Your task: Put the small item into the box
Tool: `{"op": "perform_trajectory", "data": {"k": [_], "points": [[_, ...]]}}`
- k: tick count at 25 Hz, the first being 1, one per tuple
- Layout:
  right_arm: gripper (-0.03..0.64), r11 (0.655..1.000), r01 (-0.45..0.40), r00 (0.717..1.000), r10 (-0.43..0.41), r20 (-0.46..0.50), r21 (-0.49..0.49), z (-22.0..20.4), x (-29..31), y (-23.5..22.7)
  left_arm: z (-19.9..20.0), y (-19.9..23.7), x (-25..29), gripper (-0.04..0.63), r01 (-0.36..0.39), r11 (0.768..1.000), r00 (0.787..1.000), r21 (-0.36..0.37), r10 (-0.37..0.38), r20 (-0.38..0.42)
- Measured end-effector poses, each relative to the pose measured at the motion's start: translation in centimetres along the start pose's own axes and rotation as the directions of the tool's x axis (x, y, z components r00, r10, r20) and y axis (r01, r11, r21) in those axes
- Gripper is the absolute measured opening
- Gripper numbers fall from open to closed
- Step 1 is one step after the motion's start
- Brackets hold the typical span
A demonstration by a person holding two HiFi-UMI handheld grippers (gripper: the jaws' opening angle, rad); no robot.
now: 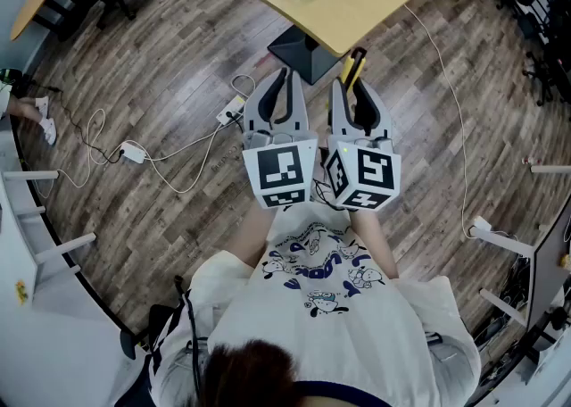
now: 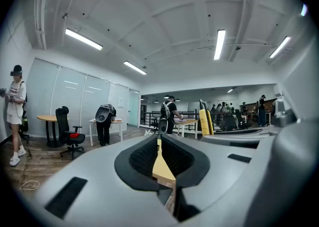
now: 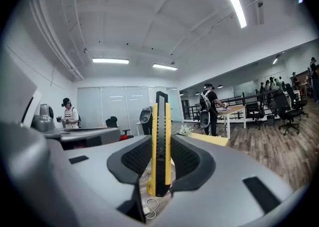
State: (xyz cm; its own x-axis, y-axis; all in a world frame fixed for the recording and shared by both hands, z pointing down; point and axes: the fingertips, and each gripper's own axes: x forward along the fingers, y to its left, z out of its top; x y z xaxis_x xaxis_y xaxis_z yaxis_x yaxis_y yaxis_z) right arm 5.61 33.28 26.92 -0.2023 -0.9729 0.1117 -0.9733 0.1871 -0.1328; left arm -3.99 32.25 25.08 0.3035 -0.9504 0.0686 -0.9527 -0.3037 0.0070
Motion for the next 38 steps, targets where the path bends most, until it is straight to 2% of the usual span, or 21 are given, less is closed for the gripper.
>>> {"op": "perform_trajectory", "data": {"k": [28, 38], "points": [[0.121, 0.999, 0.018, 0.999, -0.017, -0.028, 0.035, -1.2, 5.1, 2.0, -1.2, 4.1, 4.0, 0.035, 0.031, 0.999, 0.999, -0.008, -0.031, -0.027], [0.121, 0.999, -0.004, 0.998, 0.007, -0.060, 0.041, -1.5, 9.2, 1.0, -2.0, 4.8, 7.9, 0.035, 0.015, 1.000, 0.998, -0.019, -0.016, -0.059]]}}
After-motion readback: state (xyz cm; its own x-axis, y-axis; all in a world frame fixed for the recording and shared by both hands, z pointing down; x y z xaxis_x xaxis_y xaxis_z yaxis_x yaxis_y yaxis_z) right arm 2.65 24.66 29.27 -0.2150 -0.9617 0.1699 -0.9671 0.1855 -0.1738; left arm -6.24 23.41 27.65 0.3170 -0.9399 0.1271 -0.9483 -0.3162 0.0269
